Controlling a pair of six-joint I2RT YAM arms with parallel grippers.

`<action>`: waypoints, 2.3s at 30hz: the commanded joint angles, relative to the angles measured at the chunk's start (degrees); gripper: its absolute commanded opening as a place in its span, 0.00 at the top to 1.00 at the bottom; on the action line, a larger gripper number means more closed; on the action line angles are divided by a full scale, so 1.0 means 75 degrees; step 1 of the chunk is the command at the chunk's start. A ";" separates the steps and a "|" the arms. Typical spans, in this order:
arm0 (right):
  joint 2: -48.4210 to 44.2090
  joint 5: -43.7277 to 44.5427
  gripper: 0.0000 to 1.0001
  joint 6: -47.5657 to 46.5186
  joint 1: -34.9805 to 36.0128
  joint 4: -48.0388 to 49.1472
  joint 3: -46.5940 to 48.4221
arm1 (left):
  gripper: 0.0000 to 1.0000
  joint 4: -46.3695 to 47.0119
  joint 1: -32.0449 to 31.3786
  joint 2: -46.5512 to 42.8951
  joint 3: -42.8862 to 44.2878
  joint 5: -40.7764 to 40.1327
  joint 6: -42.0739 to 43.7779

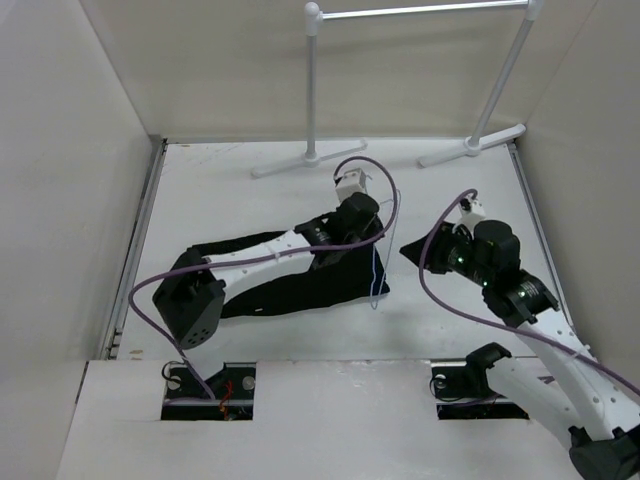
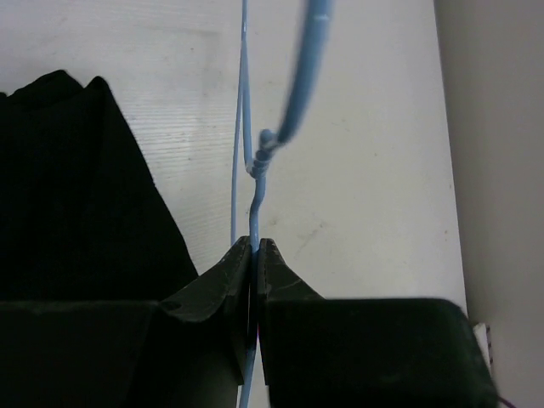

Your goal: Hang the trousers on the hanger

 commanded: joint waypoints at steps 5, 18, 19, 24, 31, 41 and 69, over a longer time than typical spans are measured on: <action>0.0737 0.0054 0.86 0.0271 -0.0918 -0.0089 -0.0109 | 1.00 0.2441 -0.0721 -0.1300 -0.1755 -0.1990 -0.1257; 0.4700 -0.0122 0.50 0.0457 -0.0719 0.3005 0.0208 | 1.00 0.3661 -0.1015 -0.0457 -0.2754 -0.3422 -0.2559; 0.4899 -0.0076 0.48 0.0516 -0.0731 0.3285 0.0161 | 1.00 0.3662 -0.0992 -0.0387 -0.2765 -0.3457 -0.2571; 0.5884 -0.0403 0.47 0.0810 -0.0766 0.4201 0.0195 | 1.00 0.3673 -0.0898 0.0094 -0.2789 -0.3527 -0.2676; 0.6670 -0.0614 0.40 0.0763 -0.0754 0.4483 0.0313 | 1.00 0.3638 -0.0898 0.0586 -0.2801 -0.3656 -0.2817; 0.7009 -0.0567 0.27 0.0809 -0.0707 0.4283 0.0314 | 1.00 0.3392 -0.0863 0.0728 -0.3000 -0.3539 -0.3251; 0.3953 -0.0825 0.88 0.2345 -0.2159 0.4976 -0.1537 | 0.99 0.1893 0.0694 -0.3103 -0.6256 -0.3141 -0.2186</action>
